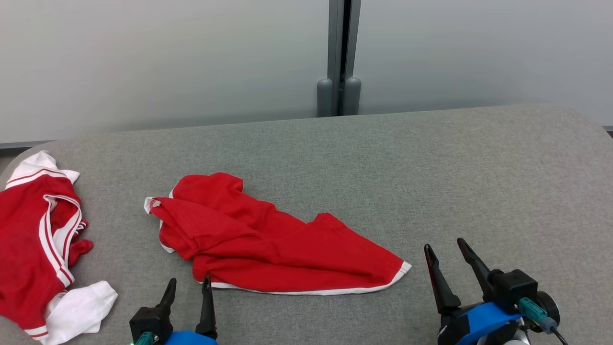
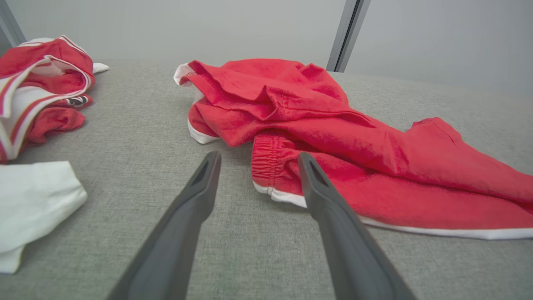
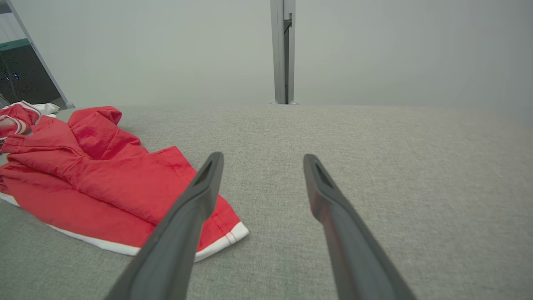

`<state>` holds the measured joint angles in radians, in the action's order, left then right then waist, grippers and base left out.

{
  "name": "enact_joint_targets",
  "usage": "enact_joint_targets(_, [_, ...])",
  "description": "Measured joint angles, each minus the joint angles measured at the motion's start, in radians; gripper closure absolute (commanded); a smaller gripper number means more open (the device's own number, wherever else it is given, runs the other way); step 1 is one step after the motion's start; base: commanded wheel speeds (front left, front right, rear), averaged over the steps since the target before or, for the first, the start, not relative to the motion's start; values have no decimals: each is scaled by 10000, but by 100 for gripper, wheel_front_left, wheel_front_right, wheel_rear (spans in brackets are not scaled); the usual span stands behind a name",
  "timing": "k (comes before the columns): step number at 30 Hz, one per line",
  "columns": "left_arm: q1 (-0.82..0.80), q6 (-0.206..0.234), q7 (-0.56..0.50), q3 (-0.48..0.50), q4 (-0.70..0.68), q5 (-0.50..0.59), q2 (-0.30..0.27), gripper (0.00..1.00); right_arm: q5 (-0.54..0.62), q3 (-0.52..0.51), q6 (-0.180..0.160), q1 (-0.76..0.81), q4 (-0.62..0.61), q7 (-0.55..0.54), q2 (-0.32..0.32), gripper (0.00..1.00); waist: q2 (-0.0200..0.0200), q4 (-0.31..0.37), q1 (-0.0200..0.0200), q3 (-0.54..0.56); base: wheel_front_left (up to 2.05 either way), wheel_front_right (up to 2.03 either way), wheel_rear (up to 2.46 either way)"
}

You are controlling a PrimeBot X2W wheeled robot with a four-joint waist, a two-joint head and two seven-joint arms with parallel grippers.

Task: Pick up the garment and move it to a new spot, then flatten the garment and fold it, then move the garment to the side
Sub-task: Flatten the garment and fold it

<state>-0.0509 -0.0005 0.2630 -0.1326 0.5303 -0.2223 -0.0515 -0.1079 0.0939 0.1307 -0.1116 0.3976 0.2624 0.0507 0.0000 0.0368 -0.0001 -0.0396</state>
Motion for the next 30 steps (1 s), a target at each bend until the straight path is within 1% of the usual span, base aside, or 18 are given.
enact_joint_targets(6, [12, -6, 0, -155, -29, -226, 4, 0, -2, 29, 0, -20, -19, 0, 0, 0, 0, 4, 0, -134, 0, 0, 0])
enact_joint_targets(10, [-227, -105, 0, -332, 12, -401, 6, 0, 0, 98, 0, -105, 6, 0, 0, 0, 0, 20, 1, -417, 0, 0, 0])
enact_joint_targets(13, [-406, -146, 0, -447, 261, -510, 8, 0, -2, 127, 0, -187, 77, 0, -2, 0, 0, 3, 2, -636, 0, 0, 0])
enact_joint_targets(22, [-900, -58, -2, -435, 848, -593, 12, 0, 13, 209, 0, -519, 278, 0, -2, 0, 0, 58, 2, -1232, 0, 0, 0])
enact_joint_targets(24, [-926, -113, 0, -399, 853, -593, 10, 0, 13, 211, 0, -553, 324, 0, 0, 0, 0, 64, 2, -1292, 0, 0, 0])
enact_joint_targets(26, [-922, -324, -2, -391, 817, -606, 10, 0, 13, 198, 0, -603, 337, 0, 0, 0, 0, 65, 2, -1343, 0, 0, 0])
enact_joint_targets(30, [-893, -596, 0, -393, 734, -623, 10, 0, 12, 247, 0, -639, 403, 0, 0, 0, 0, 22, 2, -1448, 0, 0, 0])
